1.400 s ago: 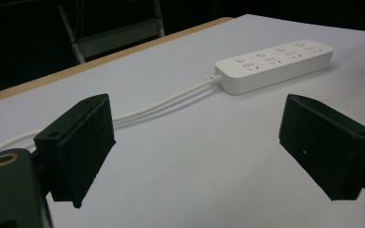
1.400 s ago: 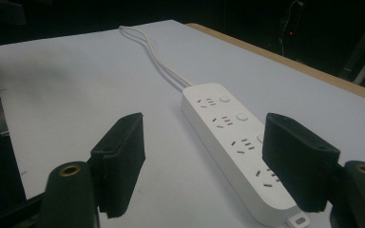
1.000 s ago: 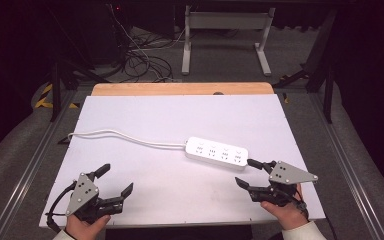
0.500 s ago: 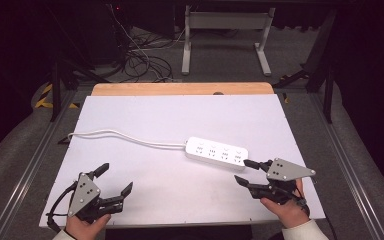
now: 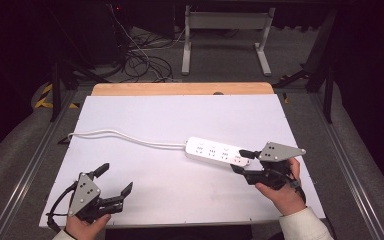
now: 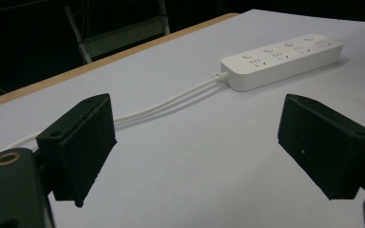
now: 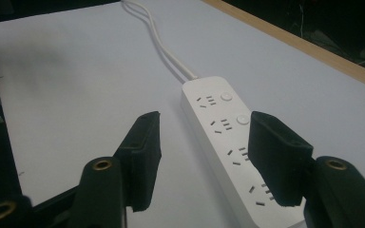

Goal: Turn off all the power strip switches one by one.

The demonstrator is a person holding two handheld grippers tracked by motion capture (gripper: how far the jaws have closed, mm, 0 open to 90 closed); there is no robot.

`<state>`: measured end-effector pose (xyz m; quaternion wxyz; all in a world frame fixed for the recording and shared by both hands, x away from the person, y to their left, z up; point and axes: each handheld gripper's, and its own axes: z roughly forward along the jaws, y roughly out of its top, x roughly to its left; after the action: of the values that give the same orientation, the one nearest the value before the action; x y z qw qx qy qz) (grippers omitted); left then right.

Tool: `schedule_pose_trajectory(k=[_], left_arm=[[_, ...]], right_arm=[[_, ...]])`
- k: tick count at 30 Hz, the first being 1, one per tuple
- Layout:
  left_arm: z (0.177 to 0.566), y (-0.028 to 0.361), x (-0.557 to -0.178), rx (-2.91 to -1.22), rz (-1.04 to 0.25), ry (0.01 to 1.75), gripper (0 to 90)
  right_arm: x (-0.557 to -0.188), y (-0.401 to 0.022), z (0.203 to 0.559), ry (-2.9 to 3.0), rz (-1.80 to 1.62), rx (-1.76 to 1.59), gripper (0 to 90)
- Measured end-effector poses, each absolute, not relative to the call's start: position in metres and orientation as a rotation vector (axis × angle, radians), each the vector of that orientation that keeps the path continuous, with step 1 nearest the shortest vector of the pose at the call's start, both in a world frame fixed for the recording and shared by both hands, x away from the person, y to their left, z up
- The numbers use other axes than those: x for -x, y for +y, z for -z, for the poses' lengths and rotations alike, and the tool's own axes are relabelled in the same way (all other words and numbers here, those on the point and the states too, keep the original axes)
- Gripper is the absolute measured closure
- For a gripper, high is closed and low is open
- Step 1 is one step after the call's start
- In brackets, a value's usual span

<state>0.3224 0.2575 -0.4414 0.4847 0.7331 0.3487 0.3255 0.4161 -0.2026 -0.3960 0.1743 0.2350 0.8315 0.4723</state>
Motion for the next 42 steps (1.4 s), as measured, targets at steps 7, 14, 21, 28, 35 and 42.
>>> schedule_pose_trajectory(k=[7, 14, 21, 28, 35, 42], left_arm=[[0.441, 0.257, -0.323, -1.792, -0.804, 0.841, 13.0], [0.441, 0.257, -0.323, -1.793, -0.801, 0.843, 13.0], [0.442, 0.257, -0.322, -1.793, -0.801, 0.842, 13.1], [0.442, 0.257, -0.323, -1.79, -0.796, 0.845, 13.1], [0.442, 0.257, -0.322, -1.794, -0.797, 0.844, 13.2], [0.442, 0.256, -0.323, -1.796, -0.799, 0.844, 13.3]], right_arm=[[-0.431, -0.199, 0.383, 2.376, -1.316, -0.705, 50.0], [-0.441, -0.196, 0.378, 2.367, -1.299, -0.714, 49.7], [-0.458, -0.194, 0.379, 2.362, -1.282, -0.75, 49.2], [-0.479, -0.19, 0.385, 2.4, -1.217, -0.788, 52.2], [-0.49, -0.187, 0.39, 2.489, -1.133, -0.844, 78.5], [-0.504, -0.181, 0.396, 2.549, -0.925, -0.933, 90.0]])
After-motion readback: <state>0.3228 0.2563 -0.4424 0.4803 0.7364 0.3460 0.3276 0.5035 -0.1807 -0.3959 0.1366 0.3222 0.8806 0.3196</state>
